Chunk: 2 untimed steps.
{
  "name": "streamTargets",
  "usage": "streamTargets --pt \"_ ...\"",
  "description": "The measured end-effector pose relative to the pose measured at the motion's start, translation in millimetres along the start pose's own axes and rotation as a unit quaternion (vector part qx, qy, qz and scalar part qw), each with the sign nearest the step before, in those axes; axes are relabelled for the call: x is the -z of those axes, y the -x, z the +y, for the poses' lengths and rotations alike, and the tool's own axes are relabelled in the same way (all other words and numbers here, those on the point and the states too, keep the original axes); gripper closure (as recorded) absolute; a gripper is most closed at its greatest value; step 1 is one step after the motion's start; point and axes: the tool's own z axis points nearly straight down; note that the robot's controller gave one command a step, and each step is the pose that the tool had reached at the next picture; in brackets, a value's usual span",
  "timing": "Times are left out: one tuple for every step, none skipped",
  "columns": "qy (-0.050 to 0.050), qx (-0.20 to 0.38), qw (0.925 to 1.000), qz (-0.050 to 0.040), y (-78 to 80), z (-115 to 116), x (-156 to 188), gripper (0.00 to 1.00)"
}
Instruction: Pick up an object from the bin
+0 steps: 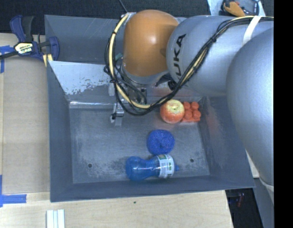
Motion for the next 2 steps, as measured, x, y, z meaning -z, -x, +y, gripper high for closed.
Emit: streamTargets --pt "0.002 -0.16 0.9871 -0.0038 7.6 -3 -95 0.0" --pt "-0.003 -0.148 0.9889 0.0162 1.4 0 -127 0.0"
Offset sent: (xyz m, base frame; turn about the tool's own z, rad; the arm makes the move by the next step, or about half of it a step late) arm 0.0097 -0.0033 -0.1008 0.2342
